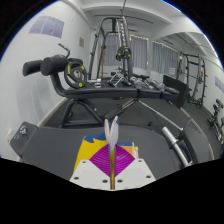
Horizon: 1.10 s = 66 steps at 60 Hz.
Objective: Fold towel
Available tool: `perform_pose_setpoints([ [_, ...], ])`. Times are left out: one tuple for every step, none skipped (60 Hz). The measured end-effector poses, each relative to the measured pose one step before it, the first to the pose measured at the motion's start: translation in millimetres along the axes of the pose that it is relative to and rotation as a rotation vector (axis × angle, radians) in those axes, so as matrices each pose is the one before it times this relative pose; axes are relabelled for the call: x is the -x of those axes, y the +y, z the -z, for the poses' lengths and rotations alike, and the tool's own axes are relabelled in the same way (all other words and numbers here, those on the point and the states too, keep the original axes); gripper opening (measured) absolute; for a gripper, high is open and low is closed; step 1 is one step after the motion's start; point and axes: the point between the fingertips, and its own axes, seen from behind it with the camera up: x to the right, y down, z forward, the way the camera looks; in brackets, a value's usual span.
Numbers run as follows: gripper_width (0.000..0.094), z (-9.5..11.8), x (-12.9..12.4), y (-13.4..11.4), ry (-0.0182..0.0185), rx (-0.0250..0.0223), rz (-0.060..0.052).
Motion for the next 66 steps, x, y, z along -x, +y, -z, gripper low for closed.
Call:
perform_pose_setpoints([
  [0.0026,-4.49,-5.07,5.83,0.00519,0.00673,0.0055],
  [0.0027,-4.4,-4.45,5.68,0.00583,0.00556,0.0059],
  [0.0028,-4.47,-4.56,5.85,0.00692,0.00462,0.0059],
  [0.0029,-3.06,-3.88,6.85,0.00497,0.00616,0.0056],
  [0.0046,-4.08,-2.29,5.94,0.00099,0.00709,0.0056],
  [0.0074,-4.05,-1.18,5.54,-0.00276,0.00791,0.0076],
  [0.0128,-3.31,-1.46,5.51,0.00028,0.00926,0.0098],
  [0.0234,-3.13,-2.28,6.08,0.00358,0.01276,0.0113],
  [0.0341,-2.19,-4.33,5.88,0.01347,0.01508,0.0109],
  [0.0447,-1.18,-5.79,4.02,0.0182,0.011,0.0085],
  [0.0554,0.31,-6.05,2.82,0.01931,0.00481,0.0046],
  [0.066,1.15,-5.65,0.91,0.0185,0.0019,0.0028],
  [0.0769,2.69,-3.46,-0.8,0.00864,-0.0023,0.001],
  [0.0877,3.86,-3.18,-1.81,0.0049,-0.00529,-0.0021],
  [0.0834,5.8,-3.91,-1.82,0.00508,-0.00409,-0.0071],
  [0.0818,6.7,-3.92,-2.33,0.00448,-0.00426,-0.0129],
  [0.0822,8.24,-2.95,-2.41,0.002,-0.00217,-0.017],
  [0.0834,9.63,-2.65,-2.29,-0.00011,-0.00023,-0.0191],
  [0.0855,10.36,-2.36,-2.49,-0.00082,-0.00093,-0.0209],
  [0.0868,12.16,-0.93,-4.06,0.00015,-0.00096,-0.021],
  [0.0868,12.14,-2.17,-1.74,-0.00709,-0.00534,-0.0183],
  [0.0862,12.89,-1.21,-3.37,-0.0054,-0.00585,-0.0129],
  [0.0858,13.5,-0.49,-3.45,-0.00749,-0.00845,-0.0066],
  [0.0858,14.53,-0.66,-3.79,-0.00627,-0.0095,-0.0023],
  [0.0859,15.2,-0.17,-5.19,-0.00155,-0.00765,-0.0004],
  [0.0858,15.15,-2.35,-3.05,0.00059,-0.00843,-0.0012],
  [0.0858,15.48,-2.46,-2.82,0.00307,-0.00748,-0.001],
  [0.0856,15.4,-2.59,-2.84,0.00394,-0.00808,0.0001],
  [0.0857,15.45,-2.29,-2.66,0.00302,-0.00948,0.0008],
  [0.0858,15.35,-1.58,-2.05,0.00148,-0.00948,0.0001],
  [0.0859,15.77,-0.89,-1.26,-0.00142,-0.00602,0.0009],
  [0.0858,14.17,0.09,-0.47,-0.004,-0.00492,0.0012],
  [0.0859,14.02,0.87,-0.06,-0.00628,-0.00367,0.002],
  [0.0858,14.19,1.22,-0.01,-0.00776,-0.0038,0.0022],
  [0.0858,14.09,1.77,-0.22,-0.00852,-0.00473,0.0019],
  [0.0859,13.44,1.61,-0.23,-0.00832,-0.00574,0.0014],
  [0.0857,13.26,1.29,0.27,-0.00708,-0.00524,0.0007],
  [0.0857,13.09,1.67,-0.7,-0.00451,-0.00338,0.0004],
  [0.0857,12.59,0.47,1.37,-0.00419,-0.00222,-0.0012],
  [0.0857,12.34,0.37,1.51,-0.00286,-0.00127,-0.0024],
  [0.0857,11.53,0.24,1.15,-0.00243,-0.00258,-0.0029],
  [0.0858,11.23,0.48,1.09,-0.00284,-0.00373,-0.0017],
  [0.0856,8.53,0.3,0.55,-0.00492,-0.00458,0.0],
  [0.0857,9.73,0.8,0.78,-0.00409,-0.00319,0.0013],
  [0.0855,8.56,0.88,0.99,-0.00312,-0.0022,0.0018],
  [0.0856,8.04,0.49,1.79,-0.00095,-0.00091,0.001],
  [0.0857,7.83,-0.08,1.94,0.00017,-0.00057,0.0],
  [0.0856,7.32,0.23,1.83,-0.00056,0.00007,-0.0002],
  [0.0854,6.24,0.6,1.58,-0.00199,-0.0001,0.0008],
  [0.0856,5.98,1.04,1.69,-0.00308,-0.00137,0.0019],
  [0.0856,6.66,2.35,2.43,-0.00209,-0.00267,0.0024],
  [0.0856,4.41,0.64,0.56,-0.00228,-0.00298,0.0008],
  [0.0856,3.66,0.3,0.28,-0.00061,-0.00248,0.0008],
  [0.0857,3.04,0.43,0.45,0.00027,-0.00187,0.0002],
  [0.0854,2.7,0.39,0.67,0.00063,-0.00114,0.0005],
  [0.0857,2.21,0.33,0.41,0.00004,-0.00117,0.0005],
  [0.0856,2.07,0.5,0.0,-0.00101,-0.00132,0.0001],
  [0.0855,1.86,0.93,-0.07,-0.00155,-0.00128,0.0007],
  [0.0855,1.72,0.5,0.05,-0.00067,-0.00277,0.0012],
  [0.0855,1.05,0.62,-0.57,0.0002,-0.00387,0.0013],
  [0.0855,0.78,0.32,-0.68,0.00009,-0.00323,0.0002],
  [0.0855,0.99,0.71,-0.41,-0.00151,-0.00179,-0.0011],
  [0.0856,0.68,0.77,-0.59,-0.00221,-0.00063,-0.002],
  [0.0856,0.37,0.71,-0.31,-0.00279,-0.00016,-0.0019],
  [0.0855,0.69,0.71,-0.79,-0.00133,-0.00191,-0.0005],
  [0.0857,0.16,0.5,-0.88,0.00013,-0.0027,0.0007],
])
